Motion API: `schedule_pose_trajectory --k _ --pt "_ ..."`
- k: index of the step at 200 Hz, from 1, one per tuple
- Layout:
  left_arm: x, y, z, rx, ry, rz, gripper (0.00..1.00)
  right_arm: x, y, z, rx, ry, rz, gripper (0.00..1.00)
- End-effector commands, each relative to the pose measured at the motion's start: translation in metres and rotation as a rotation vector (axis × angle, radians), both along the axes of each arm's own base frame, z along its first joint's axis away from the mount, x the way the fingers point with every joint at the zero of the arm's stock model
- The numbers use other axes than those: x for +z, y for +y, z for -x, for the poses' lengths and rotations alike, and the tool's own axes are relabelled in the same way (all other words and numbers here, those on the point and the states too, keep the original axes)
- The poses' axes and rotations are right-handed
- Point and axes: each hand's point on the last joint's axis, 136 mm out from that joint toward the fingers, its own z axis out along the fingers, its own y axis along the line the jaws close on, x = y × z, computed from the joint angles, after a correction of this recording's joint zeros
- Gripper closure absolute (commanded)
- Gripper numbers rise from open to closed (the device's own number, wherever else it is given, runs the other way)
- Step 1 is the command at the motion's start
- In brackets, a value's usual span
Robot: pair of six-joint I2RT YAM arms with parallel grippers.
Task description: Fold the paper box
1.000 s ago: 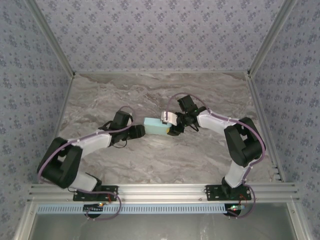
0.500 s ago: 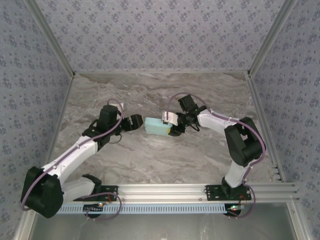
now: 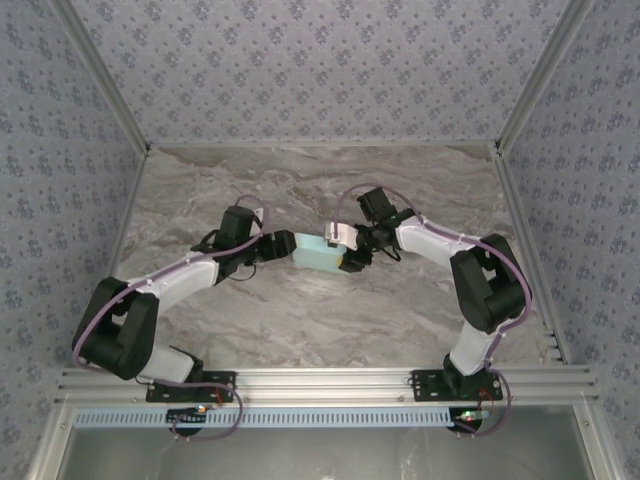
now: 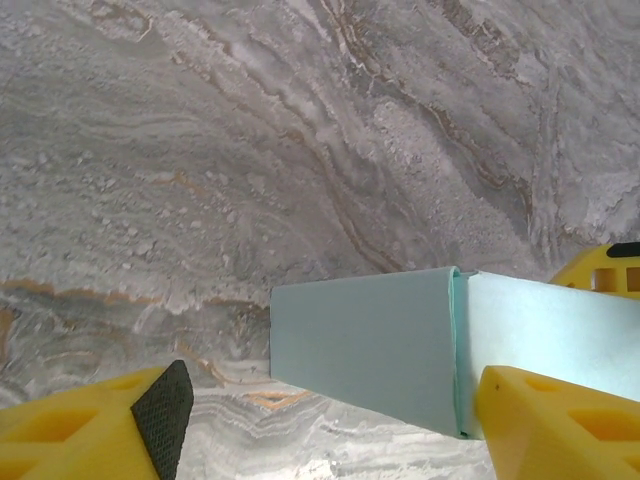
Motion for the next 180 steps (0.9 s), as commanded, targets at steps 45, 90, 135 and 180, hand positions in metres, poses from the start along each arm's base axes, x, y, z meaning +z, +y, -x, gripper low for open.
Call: schedule_pose_trajectory --k 45,90,135,180 --pt "-0.014 0.014 0.016 -0.002 0.055 -0.064 0.23 0.012 0.005 -0.001 0.021 -0.011 -0.019 0.47" --pt "0.068 0.026 0.023 0.096 -0.137 0.074 0.11 0.034 0.011 -0.004 0.043 -0.216 -0.038 0.51" --pt "0.095 0.063 0.028 0.191 -0.222 -0.061 0.01 0.023 0.02 0.009 0.131 -0.462 0.116 0.43" --pt "0.112 0.091 0.033 0.273 -0.361 -0.124 0.01 0.008 0.007 0.049 0.161 -0.421 0.206 0.37"
